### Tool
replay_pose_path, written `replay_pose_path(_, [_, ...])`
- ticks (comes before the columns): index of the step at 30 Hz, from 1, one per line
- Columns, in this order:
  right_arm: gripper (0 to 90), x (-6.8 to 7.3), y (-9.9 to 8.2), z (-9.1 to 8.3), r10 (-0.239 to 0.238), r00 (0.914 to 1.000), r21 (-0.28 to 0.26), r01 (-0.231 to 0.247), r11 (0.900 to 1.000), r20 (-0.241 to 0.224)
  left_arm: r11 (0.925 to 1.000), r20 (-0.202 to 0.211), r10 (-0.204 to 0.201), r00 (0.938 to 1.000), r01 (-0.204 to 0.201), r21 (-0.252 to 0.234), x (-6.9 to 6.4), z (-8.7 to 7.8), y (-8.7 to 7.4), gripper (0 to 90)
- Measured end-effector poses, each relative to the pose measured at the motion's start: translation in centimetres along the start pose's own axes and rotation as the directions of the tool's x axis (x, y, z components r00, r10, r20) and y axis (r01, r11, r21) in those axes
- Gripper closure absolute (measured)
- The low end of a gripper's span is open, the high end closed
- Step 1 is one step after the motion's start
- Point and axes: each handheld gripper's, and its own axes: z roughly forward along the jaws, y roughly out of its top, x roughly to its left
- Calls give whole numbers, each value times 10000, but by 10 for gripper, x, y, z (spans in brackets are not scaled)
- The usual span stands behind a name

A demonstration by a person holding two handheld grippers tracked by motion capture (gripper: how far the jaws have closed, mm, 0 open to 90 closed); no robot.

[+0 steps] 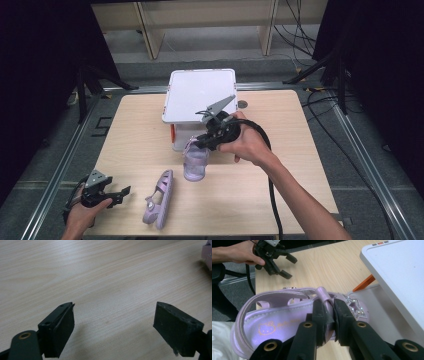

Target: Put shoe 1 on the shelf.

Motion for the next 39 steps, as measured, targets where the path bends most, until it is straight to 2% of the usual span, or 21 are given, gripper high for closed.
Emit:
replay_pose_path(3, [804,-1,8,-3,-117,9999,89,117,9999,21,9999,28,82,10000,-82,65,0,0,0,163])
replay_pose_path(4, [804,0,10,-4,29,10000,170,-29,9999,11,9998,69,175,9998,-175,61,1,1,0,163])
replay_pose_path(6, [804,0,13,-5,22,10000,182,-22,9998,12,10000,30,51,10000,-52,20,0,1,0,163])
replay_pose_path(8, [805,2,24,-10,-164,9998,203,161,9997,116,10000,-19,-36,10000,36,7,0,0,0,163])
replay_pose_path(15, [804,5,46,-21,-469,9987,214,465,9987,202,10000,-24,35,10000,-35,70,0,-1,1,163])
replay_pose_path(16, [805,4,49,-23,-623,9978,180,619,9979,216,9998,69,170,9998,-171,58,1,0,0,163])
replay_pose_path(20, [805,4,59,-28,-683,9974,107,681,9976,215,10000,26,7,10000,-7,-3,0,0,0,163])
replay_pose_path(22, [805,2,62,-30,-736,9972,47,736,9973,117,9993,136,358,9993,-360,114,2,1,0,163])
replay_pose_path(24, [805,-1,66,-30,-712,9973,119,710,9974,163,9997,65,204,9998,-205,125,1,0,0,163])
replay_pose_path(26, [804,-4,68,-29,-765,9970,102,764,9970,128,9992,-36,336,9994,-335,199,2,0,1,163])
replay_pose_path(27, [805,-5,69,-29,-747,9971,110,746,9972,132,9999,0,61,10000,-61,90,0,1,0,163])
replay_pose_path(28, [804,-7,71,-29,-686,9975,100,685,9976,186,9999,51,136,9999,-136,90,1,1,0,163])
replay_pose_path(29, [805,-9,73,-29,-798,9966,120,795,9968,228,9993,-93,114,9999,-111,365,1,0,-1,163])
replay_pose_path(30, [805,-12,75,-29,-821,9962,103,818,9966,287,9991,-131,154,9998,-149,390,1,0,0,163])
replay_pose_path(31, [805,-15,77,-30,-826,9961,93,823,9966,296,9999,87,127,9999,-127,-3,1,2,0,163])
replay_pose_path(32, [805,-18,79,-30,-830,9959,49,829,9965,349,10000,32,21,10000,-21,43,0,1,0,163])
replay_pose_path(33, [805,-21,80,-30,-795,9961,50,793,9968,371,9996,113,252,9996,-253,91,1,1,0,163])
replay_pose_path(36, [805,-28,84,-30,-795,9959,15,795,9968,438,9997,167,223,9996,-224,59,1,1,0,163])
replay_pose_path(37, [805,-36,86,-28,-832,9953,7,832,9965,503,9998,125,177,9998,-177,-24,2,1,0,163])
replay_pose_path(38, [805,-36,86,-28,-832,9953,7,832,9965,503,9998,125,177,9998,-177,-24,2,1,0,163])
replay_pose_path(39, [805,-43,88,-26,-823,9952,32,822,9966,526,10000,71,23,10000,-23,60,0,1,-1,163])
